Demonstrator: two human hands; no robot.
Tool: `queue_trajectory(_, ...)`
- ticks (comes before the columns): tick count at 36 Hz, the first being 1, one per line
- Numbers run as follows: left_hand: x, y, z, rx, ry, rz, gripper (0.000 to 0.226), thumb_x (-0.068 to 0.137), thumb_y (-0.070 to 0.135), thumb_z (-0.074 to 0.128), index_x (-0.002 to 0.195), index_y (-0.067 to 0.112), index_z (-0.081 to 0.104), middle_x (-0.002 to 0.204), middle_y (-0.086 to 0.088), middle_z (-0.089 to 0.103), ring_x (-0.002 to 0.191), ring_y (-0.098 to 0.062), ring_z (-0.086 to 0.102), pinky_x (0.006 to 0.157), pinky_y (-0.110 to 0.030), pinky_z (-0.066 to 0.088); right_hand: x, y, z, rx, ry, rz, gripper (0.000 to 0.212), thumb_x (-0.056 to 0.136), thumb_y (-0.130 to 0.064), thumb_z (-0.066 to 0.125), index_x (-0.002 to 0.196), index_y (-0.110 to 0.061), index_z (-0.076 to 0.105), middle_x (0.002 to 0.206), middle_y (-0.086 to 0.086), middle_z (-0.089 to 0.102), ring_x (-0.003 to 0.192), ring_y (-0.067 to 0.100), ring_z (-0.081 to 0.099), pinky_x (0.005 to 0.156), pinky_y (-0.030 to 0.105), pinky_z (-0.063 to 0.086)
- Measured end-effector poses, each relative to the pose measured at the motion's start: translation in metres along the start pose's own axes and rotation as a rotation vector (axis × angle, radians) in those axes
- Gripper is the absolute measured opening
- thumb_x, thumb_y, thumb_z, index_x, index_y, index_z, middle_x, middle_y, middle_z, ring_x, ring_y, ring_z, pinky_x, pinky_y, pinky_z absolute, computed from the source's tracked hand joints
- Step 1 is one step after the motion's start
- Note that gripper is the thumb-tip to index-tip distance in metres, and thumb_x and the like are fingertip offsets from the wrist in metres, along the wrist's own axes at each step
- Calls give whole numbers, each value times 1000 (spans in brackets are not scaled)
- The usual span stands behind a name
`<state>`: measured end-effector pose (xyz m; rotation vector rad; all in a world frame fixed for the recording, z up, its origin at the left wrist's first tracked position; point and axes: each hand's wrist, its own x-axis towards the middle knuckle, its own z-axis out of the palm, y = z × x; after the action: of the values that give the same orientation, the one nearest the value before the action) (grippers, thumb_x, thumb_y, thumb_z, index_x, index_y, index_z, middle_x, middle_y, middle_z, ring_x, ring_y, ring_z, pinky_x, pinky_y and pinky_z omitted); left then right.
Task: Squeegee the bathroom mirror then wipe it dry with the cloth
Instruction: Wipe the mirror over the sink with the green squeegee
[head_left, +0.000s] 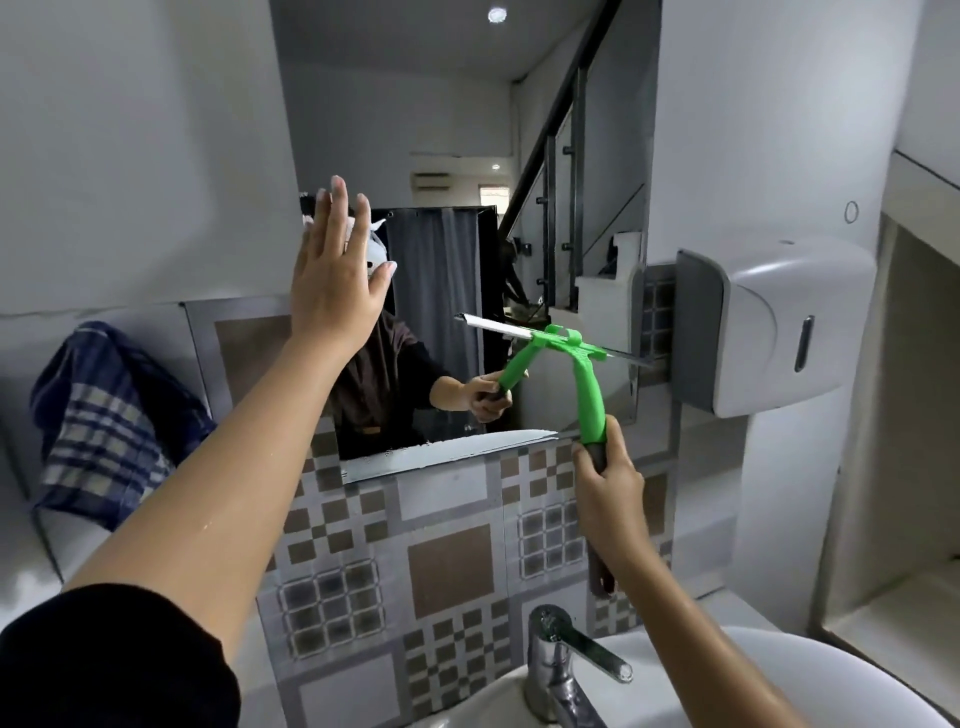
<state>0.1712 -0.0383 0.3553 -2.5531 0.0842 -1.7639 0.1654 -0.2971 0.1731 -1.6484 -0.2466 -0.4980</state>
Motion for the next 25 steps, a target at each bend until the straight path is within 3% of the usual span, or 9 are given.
queue_trajectory(5, -8, -2, -5, 13, -31, 39, 65, 95, 24, 51, 147, 6, 15, 156, -15, 7, 144, -30, 7, 116, -39, 11, -16, -7, 30, 92, 62, 75, 41, 94, -13, 40, 135, -16, 36, 64, 3, 42, 48, 12, 36, 38, 22, 36)
queue_trajectory(10, -17, -8, -4, 33, -80, 74, 65, 96, 25, 50, 147, 7, 14, 157, -12, 4, 145, -26, 5, 117, -37, 11, -43, -3, 56, 148, 27, 86, 48, 96, -14, 41, 141, -25, 30, 62, 4, 41, 49, 15, 37, 43, 29, 38)
queue_trajectory(14, -21, -11, -7, 37, -90, 94, 64, 96, 26, 50, 147, 7, 15, 157, -11, 4, 145, -25, 5, 116, -36, 12, -71, 5, 75, 87, -21, 14, 55, 95, -12, 45, 144, -30, 26, 56, 0, 38, 42, 6, 32, 39, 20, 32)
queue_trajectory(18, -21, -9, -9, 46, -88, 94, 64, 96, 25, 50, 146, 6, 16, 157, -12, 5, 144, -26, 7, 115, -36, 13, -82, 11, 86, 21, -57, -6, 58, 95, -13, 45, 145, -31, 21, 56, 4, 39, 44, 11, 33, 40, 28, 35)
queue_trajectory(25, -26, -7, -8, 54, -80, 86, 62, 96, 23, 48, 147, 7, 16, 157, -12, 8, 144, -26, 8, 114, -33, 12, -90, 11, 88, -246, -141, -93, 60, 96, -24, 43, 148, -24, 12, 62, 3, 54, 47, 14, 48, 45, 28, 47)
